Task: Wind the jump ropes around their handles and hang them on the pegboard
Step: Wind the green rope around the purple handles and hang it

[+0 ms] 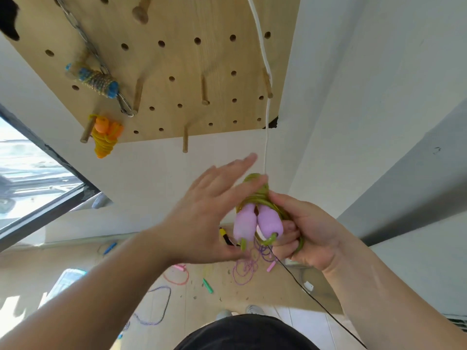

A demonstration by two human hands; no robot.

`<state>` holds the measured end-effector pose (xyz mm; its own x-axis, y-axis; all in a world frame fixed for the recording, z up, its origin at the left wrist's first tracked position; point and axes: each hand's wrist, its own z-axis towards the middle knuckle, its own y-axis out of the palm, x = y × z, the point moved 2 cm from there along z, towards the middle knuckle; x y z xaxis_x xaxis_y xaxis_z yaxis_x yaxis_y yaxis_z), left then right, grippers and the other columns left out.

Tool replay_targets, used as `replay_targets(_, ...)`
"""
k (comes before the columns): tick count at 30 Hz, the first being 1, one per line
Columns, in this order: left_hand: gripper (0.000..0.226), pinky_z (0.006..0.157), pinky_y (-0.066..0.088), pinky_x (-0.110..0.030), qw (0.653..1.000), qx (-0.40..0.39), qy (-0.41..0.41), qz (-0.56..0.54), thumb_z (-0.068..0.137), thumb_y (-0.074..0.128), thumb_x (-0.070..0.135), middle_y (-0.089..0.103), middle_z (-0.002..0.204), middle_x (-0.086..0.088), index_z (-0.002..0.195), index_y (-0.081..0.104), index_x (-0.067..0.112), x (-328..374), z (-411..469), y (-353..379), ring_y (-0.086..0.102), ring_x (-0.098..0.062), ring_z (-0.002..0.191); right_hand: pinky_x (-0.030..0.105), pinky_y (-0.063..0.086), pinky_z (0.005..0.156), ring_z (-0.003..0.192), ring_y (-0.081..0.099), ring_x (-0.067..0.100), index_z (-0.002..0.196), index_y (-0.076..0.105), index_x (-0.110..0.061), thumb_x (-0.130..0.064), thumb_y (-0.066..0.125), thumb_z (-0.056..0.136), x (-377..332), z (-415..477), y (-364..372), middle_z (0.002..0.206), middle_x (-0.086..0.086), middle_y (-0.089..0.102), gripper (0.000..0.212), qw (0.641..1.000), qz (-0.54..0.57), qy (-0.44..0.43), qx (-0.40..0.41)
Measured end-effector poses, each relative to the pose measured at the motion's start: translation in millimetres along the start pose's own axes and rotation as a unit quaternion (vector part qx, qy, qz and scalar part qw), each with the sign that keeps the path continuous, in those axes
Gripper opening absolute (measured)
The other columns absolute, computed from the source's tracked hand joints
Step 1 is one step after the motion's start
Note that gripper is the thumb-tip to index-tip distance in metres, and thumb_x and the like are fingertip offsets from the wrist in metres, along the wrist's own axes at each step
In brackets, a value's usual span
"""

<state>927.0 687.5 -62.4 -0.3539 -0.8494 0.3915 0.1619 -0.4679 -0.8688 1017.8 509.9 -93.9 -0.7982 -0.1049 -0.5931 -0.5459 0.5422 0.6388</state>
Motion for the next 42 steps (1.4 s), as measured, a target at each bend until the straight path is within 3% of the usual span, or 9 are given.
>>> replay_targets(4, 0.067, 0.111, 0.042, -0.044, 0.998, 0.016, 0.055, -0.020, 0.087, 0.074, 0.042, 0.058, 0.142, 0.001, 0.144, 0.049, 0.018, 10.1, 24.3, 12.5, 0.053, -0.015, 0.133, 0.016, 0.020, 0.038, 0.037, 0.026, 0.003, 0.069, 0.047, -0.017, -0.056, 0.069, 0.085, -0.7, -10.0, -4.7, 0.048, -0.006, 0.034, 0.048, 0.996, -0.017, 0.061, -0.063)
replay_targets(8, 0.039, 0.077, 0.056, -0.043, 0.971, 0.031, -0.134, -0.195, 0.086, 0.068, 0.045, 0.071, 0.096, 0.009, 0.114, 0.062, 0.020, 16.4, 29.1, 36.7, 0.068, -0.017, 0.087, 0.030, 0.017, 0.053, 0.043, 0.025, 0.015, 0.058, 0.066, -0.017, -0.049, 0.035, 0.105, 2.1, -18.5, -8.4, 0.053, 0.006, 0.040, 0.064, 0.979, -0.190, -0.010, 0.068)
replay_targets(13, 0.038, 0.059, 0.045, -0.022, 0.912, 0.127, -0.324, -0.217, 0.090, 0.063, 0.058, 0.057, 0.067, 0.009, 0.083, 0.055, 0.022, 22.9, 32.0, 61.0, 0.052, -0.005, 0.062, 0.024, 0.027, 0.043, 0.040, 0.032, 0.013, 0.084, 0.064, -0.002, -0.042, 0.045, 0.107, 2.8, -21.2, -22.6, 0.054, 0.005, 0.050, 0.050, 0.937, -0.268, -0.100, 0.201)
replay_targets(18, 0.047, 0.072, 0.055, -0.045, 0.865, 0.133, -0.408, -0.262, 0.091, 0.059, 0.059, 0.071, 0.078, -0.006, 0.085, 0.071, 0.014, 25.8, 36.3, 63.8, 0.067, -0.021, 0.072, 0.039, 0.053, 0.058, 0.056, 0.060, 0.016, 0.073, 0.051, -0.015, -0.037, 0.047, 0.102, -1.9, -31.6, -19.4, 0.063, 0.001, 0.053, 0.037, 0.738, -0.624, -0.135, 0.218)
replay_targets(21, 0.055, 0.058, 0.053, -0.047, 0.840, 0.096, -0.444, -0.296, 0.095, 0.056, 0.061, 0.065, 0.065, -0.009, 0.079, 0.067, 0.010, 28.6, 38.4, 63.5, 0.061, -0.021, 0.057, 0.037, 0.051, 0.064, 0.065, 0.061, 0.022, 0.071, 0.040, -0.022, -0.035, 0.040, 0.104, -8.8, -36.2, -10.8, 0.072, 0.003, 0.049, 0.036, 0.632, -0.736, -0.121, 0.209)
replay_targets(27, 0.053, 0.050, 0.048, -0.024, 0.805, 0.042, -0.491, -0.330, 0.099, 0.054, 0.052, 0.062, 0.056, 0.001, 0.071, 0.064, 0.009, 25.8, 33.2, 65.5, 0.059, -0.014, 0.048, 0.030, 0.027, 0.050, 0.055, 0.035, 0.013, 0.064, 0.020, -0.027, -0.027, 0.051, 0.099, -21.5, -39.7, 6.0, 0.064, -0.007, 0.032, 0.047, 0.525, -0.805, -0.206, 0.185)
replay_targets(29, 0.055, 0.056, 0.051, -0.031, 0.781, 0.047, -0.500, -0.371, 0.097, 0.056, 0.058, 0.062, 0.061, -0.004, 0.075, 0.064, 0.008, 22.9, 29.4, 64.7, 0.060, -0.019, 0.051, 0.027, 0.025, 0.051, 0.054, 0.034, 0.010, 0.063, 0.026, -0.028, -0.027, 0.056, 0.099, -27.4, -40.9, 5.0, 0.063, -0.009, 0.033, 0.046, 0.541, -0.783, -0.262, 0.160)
replay_targets(33, 0.055, 0.058, 0.055, -0.037, 0.768, 0.033, -0.490, -0.411, 0.097, 0.054, 0.057, 0.064, 0.063, -0.009, 0.078, 0.064, 0.007, 27.6, 32.7, 57.4, 0.064, -0.025, 0.054, 0.018, 0.037, 0.066, 0.077, 0.052, 0.009, 0.083, 0.064, -0.021, -0.032, 0.055, 0.097, -36.4, -41.4, -6.1, 0.076, -0.012, 0.051, 0.020, 0.651, -0.672, -0.338, 0.103)
replay_targets(42, 0.040, 0.048, 0.050, -0.029, 0.749, -0.082, -0.429, -0.499, 0.076, 0.058, 0.041, 0.059, 0.068, -0.013, 0.086, 0.063, 0.003, 41.7, 30.9, 53.9, 0.058, -0.023, 0.050, 0.035, 0.061, 0.072, 0.069, 0.074, 0.014, 0.093, 0.077, -0.013, -0.013, 0.068, 0.095, -43.8, -46.2, -18.1, 0.075, -0.002, 0.075, 0.009, 0.804, -0.513, -0.290, 0.086)
